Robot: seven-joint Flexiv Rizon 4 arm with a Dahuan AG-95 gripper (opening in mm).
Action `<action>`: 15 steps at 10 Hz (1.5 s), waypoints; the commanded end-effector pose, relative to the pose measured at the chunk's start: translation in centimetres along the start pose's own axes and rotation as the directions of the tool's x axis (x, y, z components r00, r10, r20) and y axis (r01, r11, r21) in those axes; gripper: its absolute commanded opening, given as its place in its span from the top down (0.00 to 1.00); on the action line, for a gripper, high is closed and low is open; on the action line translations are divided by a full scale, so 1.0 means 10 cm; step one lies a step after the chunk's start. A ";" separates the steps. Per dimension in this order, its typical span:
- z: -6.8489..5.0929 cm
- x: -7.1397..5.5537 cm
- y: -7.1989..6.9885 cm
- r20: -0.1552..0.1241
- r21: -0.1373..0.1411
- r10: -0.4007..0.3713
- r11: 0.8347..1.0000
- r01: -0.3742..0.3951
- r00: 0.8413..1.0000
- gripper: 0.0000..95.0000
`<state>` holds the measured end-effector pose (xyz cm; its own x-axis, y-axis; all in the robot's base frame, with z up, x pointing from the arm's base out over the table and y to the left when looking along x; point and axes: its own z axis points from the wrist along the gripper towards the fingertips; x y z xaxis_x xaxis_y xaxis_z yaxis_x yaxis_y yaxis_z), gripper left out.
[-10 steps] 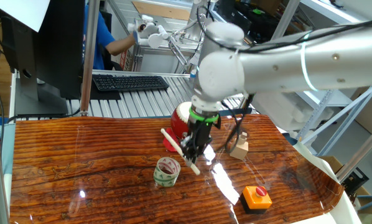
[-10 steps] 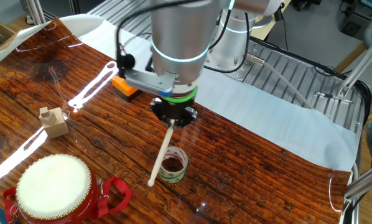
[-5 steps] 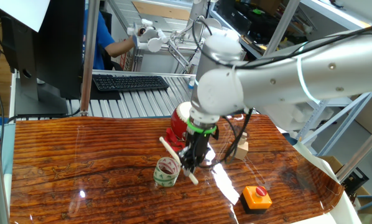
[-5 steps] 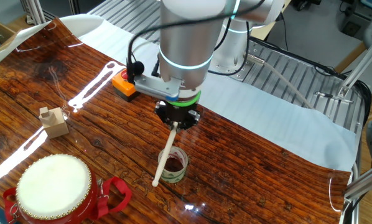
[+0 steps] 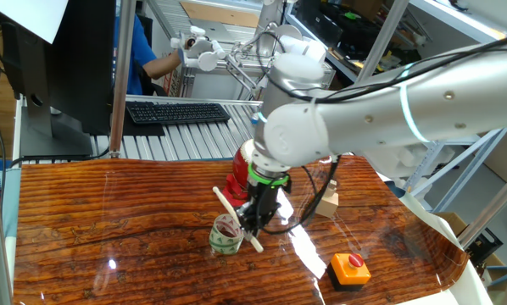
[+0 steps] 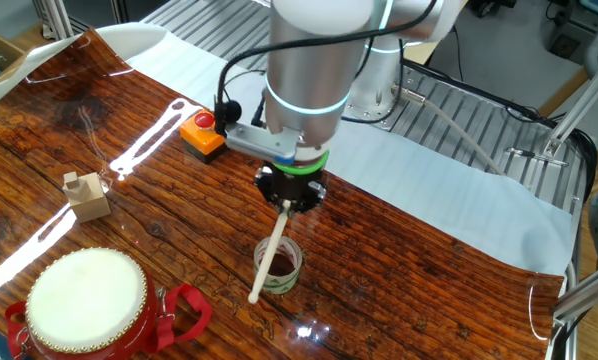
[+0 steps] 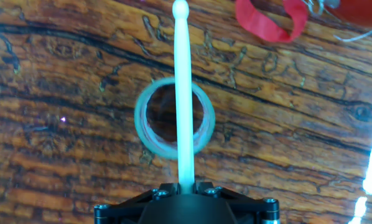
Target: Play the drum
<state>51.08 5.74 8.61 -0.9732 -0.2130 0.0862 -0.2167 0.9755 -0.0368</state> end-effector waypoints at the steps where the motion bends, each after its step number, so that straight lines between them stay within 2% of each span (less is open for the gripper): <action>1: 0.05 -0.01 -0.01 0.000 0.000 0.001 1.000 -0.001 1.000 1.00; 3: 0.12 -0.01 -0.01 0.007 -0.002 0.004 1.000 -0.004 1.000 1.00; 7: 0.17 -0.02 -0.01 0.014 -0.003 0.001 1.000 -0.001 1.000 1.00; 9: 0.20 -0.02 -0.01 0.050 -0.006 0.009 1.000 -0.009 0.999 1.00; 13: 0.22 -0.02 -0.01 0.056 -0.002 0.042 0.999 -0.042 0.998 1.00; 15: 0.23 -0.02 -0.01 0.056 -0.004 0.027 1.000 -0.027 0.998 1.00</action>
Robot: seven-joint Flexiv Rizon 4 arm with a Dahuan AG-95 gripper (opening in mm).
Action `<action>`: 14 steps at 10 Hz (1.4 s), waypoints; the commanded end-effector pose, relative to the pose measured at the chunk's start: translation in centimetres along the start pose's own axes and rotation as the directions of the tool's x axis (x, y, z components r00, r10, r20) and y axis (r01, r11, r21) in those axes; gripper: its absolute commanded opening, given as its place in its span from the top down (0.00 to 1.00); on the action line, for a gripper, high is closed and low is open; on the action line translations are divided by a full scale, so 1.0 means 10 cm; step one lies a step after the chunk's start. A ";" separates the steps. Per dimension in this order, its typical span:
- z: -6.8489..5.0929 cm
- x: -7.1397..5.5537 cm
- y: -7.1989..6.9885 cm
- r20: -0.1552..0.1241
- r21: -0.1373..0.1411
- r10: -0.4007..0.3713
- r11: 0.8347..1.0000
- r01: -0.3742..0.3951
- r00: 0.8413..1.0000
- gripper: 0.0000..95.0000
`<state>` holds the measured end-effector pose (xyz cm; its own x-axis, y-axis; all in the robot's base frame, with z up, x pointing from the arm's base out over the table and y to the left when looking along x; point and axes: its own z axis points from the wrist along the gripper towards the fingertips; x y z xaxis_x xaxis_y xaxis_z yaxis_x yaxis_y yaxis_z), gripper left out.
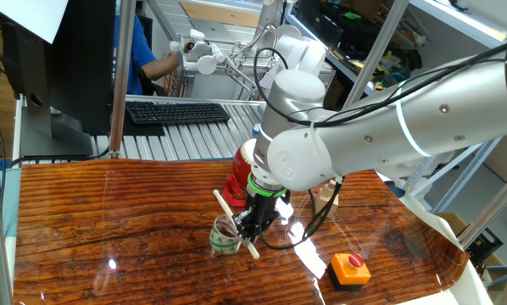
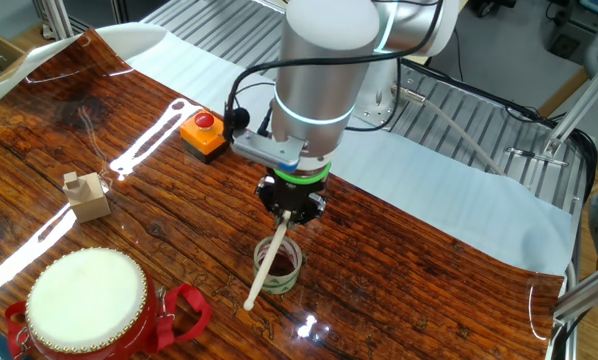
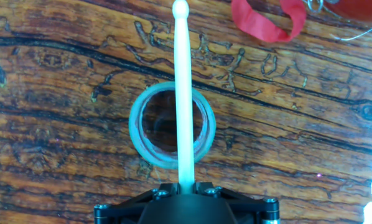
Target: Play the drum
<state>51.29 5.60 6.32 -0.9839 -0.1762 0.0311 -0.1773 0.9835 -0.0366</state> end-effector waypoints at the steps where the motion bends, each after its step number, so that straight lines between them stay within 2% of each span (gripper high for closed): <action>1: -0.01 0.01 0.01 -0.001 0.000 -0.017 1.000 0.017 1.000 1.00; 3: -0.04 0.00 0.07 -0.002 0.007 -0.001 1.000 0.001 1.000 1.00; 4: -0.03 0.00 0.09 -0.005 0.004 0.026 1.000 -0.026 1.000 0.80; 5: -0.02 0.00 0.09 -0.005 0.002 0.035 0.999 -0.035 0.999 0.80; 6: 0.02 0.00 0.09 -0.005 -0.001 0.042 0.999 -0.042 0.999 0.60; 12: 0.04 -0.02 0.08 -0.022 -0.012 0.048 0.999 -0.048 0.999 0.60; 13: -0.03 0.00 0.09 -0.036 -0.015 0.050 0.999 -0.051 0.998 0.60; 14: -0.13 0.03 0.10 -0.038 -0.016 0.054 0.998 -0.054 0.998 0.60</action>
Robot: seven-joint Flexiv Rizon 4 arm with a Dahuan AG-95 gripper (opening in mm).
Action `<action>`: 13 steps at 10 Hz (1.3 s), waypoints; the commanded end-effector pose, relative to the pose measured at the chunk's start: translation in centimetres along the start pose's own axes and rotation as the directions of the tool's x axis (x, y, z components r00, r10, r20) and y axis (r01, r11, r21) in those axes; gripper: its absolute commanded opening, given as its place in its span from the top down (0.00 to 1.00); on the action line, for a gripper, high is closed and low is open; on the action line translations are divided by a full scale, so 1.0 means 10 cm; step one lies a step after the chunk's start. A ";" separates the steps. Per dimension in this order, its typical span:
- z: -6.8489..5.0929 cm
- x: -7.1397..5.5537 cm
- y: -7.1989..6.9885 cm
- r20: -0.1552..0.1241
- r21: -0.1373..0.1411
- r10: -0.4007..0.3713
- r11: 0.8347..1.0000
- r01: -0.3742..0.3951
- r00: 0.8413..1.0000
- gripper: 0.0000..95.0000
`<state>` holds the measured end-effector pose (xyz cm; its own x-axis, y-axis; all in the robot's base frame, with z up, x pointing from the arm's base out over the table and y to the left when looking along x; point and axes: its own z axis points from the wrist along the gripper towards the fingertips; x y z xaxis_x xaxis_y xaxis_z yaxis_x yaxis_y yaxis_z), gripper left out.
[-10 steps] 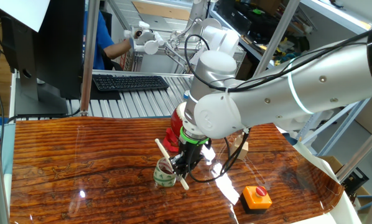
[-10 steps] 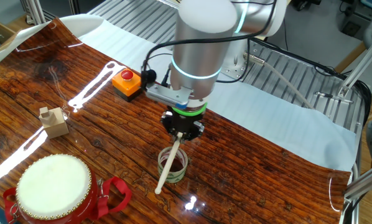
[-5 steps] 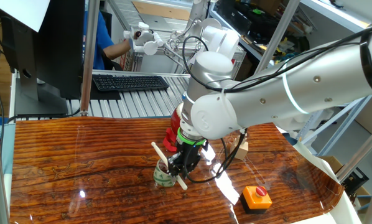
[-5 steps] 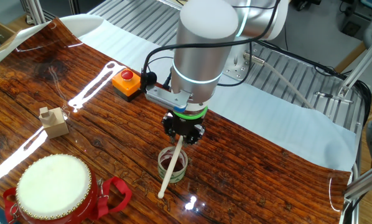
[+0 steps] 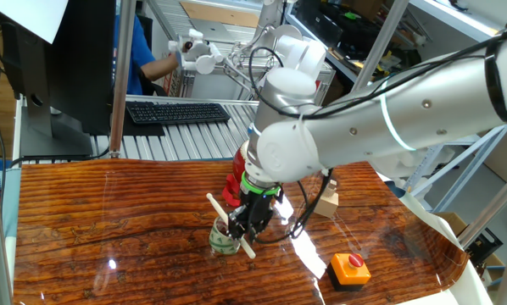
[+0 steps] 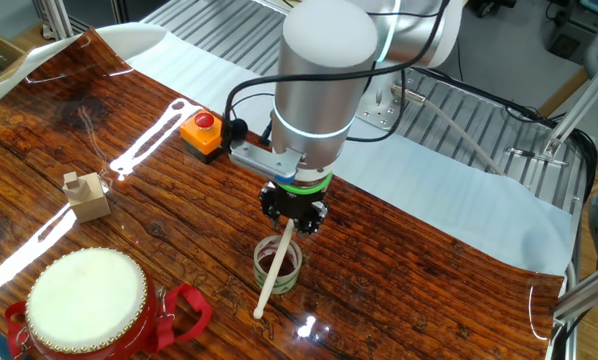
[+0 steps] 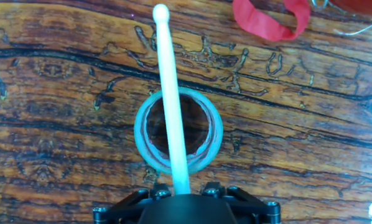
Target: Play the drum
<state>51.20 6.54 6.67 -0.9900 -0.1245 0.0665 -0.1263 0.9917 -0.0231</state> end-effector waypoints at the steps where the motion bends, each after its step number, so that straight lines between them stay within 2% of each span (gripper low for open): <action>1: -0.28 0.07 0.01 -0.012 -0.005 0.010 1.000 -0.010 1.000 0.60; 2: -0.38 0.09 0.01 -0.016 -0.009 0.008 1.000 -0.008 1.000 0.60; 4: -0.63 0.14 -0.02 -0.027 -0.020 -0.008 1.000 0.007 1.000 1.00; 5: -0.68 0.16 -0.04 -0.032 -0.017 0.003 1.000 -0.004 0.999 1.00; 6: -0.78 0.19 -0.08 -0.050 -0.007 0.013 1.000 -0.013 0.999 1.00; 8: -0.91 0.21 -0.31 -0.075 -0.005 0.009 1.000 -0.010 0.997 1.00; 9: -0.94 0.22 -0.44 -0.095 -0.010 0.031 0.999 -0.033 0.995 1.00; 10: -0.96 0.24 -0.52 -0.125 -0.012 0.085 0.996 -0.087 0.989 1.00; 11: -0.99 0.27 -0.57 -0.152 -0.013 0.100 0.995 -0.104 0.983 1.00; 12: -1.05 0.36 -0.64 -0.179 -0.013 0.106 0.994 -0.110 0.978 1.00; 13: -1.08 0.44 -0.69 -0.180 -0.016 0.108 0.994 -0.112 0.978 1.00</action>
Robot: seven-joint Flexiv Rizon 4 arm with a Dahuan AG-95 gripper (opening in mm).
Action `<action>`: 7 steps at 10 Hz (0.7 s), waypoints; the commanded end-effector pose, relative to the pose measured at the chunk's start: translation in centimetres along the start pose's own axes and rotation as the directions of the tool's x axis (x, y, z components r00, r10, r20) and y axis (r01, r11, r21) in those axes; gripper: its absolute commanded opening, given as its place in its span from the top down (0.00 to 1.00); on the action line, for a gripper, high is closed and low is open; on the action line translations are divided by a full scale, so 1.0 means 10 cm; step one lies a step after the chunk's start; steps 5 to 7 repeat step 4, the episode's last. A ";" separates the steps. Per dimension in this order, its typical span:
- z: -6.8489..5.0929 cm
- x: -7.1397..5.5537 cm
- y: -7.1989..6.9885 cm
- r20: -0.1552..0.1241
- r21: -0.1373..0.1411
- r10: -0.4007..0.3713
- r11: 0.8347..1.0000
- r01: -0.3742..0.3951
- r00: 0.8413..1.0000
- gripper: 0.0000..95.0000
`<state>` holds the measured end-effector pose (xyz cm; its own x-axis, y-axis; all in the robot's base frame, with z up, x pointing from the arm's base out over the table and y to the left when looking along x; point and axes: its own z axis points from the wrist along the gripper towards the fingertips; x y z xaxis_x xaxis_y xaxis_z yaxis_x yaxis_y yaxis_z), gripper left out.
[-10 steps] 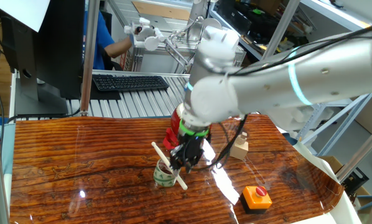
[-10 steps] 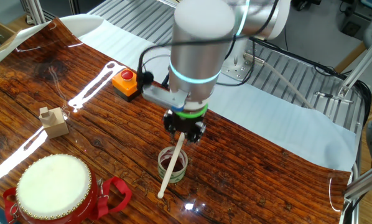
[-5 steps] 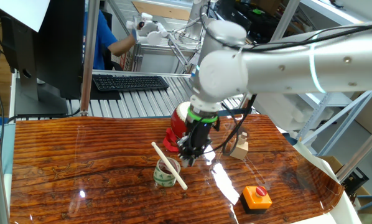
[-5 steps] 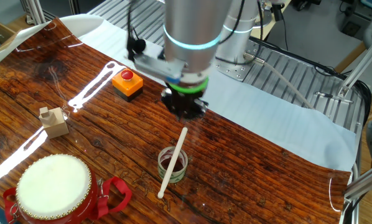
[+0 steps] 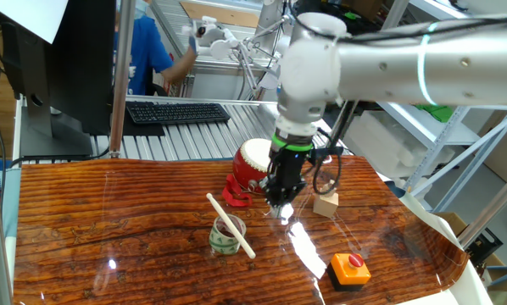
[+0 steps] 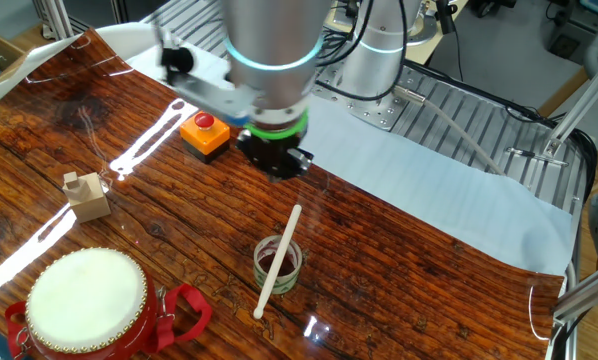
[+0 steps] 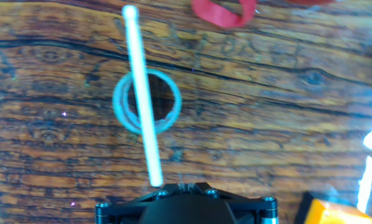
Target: Play the drum
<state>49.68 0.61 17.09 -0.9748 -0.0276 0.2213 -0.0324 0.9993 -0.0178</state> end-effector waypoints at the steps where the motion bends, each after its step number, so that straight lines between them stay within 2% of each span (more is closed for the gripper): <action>1: -0.05 0.23 -0.16 -0.019 -0.005 0.043 0.999 -0.043 0.999 1.00; 3: -0.10 0.34 -0.21 -0.020 -0.005 0.071 0.997 -0.071 0.997 1.00; 7: -0.12 0.36 -0.23 -0.021 -0.005 0.080 0.997 -0.080 0.997 1.00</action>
